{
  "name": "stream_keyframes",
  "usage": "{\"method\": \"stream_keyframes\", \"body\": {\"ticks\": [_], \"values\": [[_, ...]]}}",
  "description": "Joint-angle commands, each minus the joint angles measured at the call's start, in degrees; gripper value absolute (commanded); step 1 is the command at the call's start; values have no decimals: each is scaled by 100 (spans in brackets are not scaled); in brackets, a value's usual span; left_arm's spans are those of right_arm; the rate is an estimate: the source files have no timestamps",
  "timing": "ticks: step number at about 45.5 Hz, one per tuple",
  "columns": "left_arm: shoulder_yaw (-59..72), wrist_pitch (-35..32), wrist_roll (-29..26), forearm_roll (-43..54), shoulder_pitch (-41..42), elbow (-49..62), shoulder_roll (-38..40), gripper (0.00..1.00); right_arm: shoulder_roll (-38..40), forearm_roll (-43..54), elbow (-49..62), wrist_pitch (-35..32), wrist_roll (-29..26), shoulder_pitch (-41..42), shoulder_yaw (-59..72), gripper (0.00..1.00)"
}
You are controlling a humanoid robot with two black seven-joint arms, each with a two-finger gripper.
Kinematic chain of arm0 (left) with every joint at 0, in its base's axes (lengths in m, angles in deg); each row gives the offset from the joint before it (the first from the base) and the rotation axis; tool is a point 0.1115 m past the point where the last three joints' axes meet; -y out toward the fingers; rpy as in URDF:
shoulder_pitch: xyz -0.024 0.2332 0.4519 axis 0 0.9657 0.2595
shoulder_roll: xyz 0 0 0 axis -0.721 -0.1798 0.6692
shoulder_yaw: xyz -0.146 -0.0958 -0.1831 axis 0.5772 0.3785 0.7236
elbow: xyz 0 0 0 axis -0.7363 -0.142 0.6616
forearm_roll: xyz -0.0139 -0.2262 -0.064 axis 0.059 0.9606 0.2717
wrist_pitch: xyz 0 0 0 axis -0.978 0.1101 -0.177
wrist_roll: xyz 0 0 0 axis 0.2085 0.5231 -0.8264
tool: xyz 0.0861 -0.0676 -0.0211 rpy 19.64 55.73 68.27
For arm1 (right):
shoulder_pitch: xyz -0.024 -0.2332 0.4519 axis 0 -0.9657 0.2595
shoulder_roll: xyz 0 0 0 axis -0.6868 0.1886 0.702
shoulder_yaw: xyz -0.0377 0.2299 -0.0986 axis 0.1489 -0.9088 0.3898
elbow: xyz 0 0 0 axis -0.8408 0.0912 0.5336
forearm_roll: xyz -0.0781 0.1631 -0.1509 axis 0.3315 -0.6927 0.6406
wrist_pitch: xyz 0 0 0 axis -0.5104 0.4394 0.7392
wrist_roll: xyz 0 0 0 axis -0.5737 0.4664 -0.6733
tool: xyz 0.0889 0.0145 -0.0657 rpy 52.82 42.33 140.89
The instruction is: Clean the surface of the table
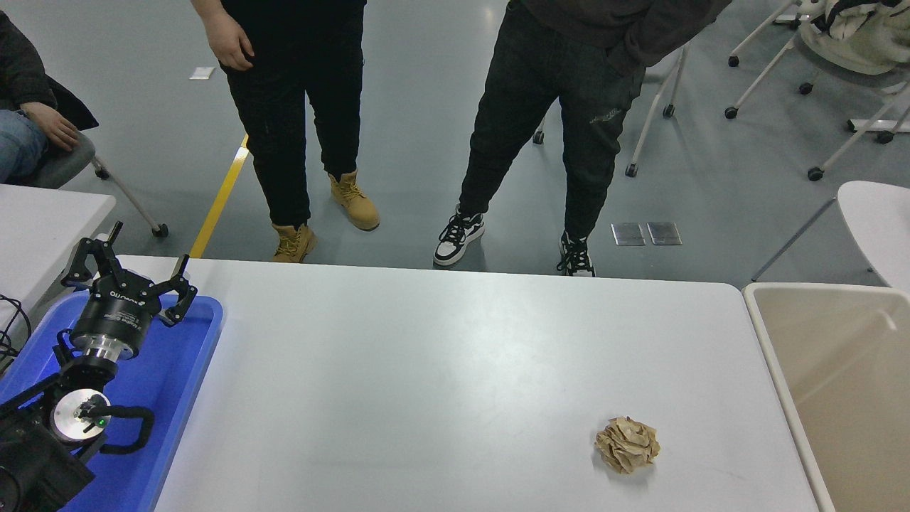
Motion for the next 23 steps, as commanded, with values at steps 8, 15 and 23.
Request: {"method": "stream_keyframes", "body": {"ticks": [8,15,23], "values": [[0,0,0,0,-1,0,0,100,-825,-23,-267,24,284,-1327,-718,99],[0,0,0,0,-1,0,0,100,-1036,-23,-276,-2,284,-1617,-938,99],[0,0,0,0,-1,0,0,100,-1185,-23,-276,-20,284,-1767,-1087,99]]}}
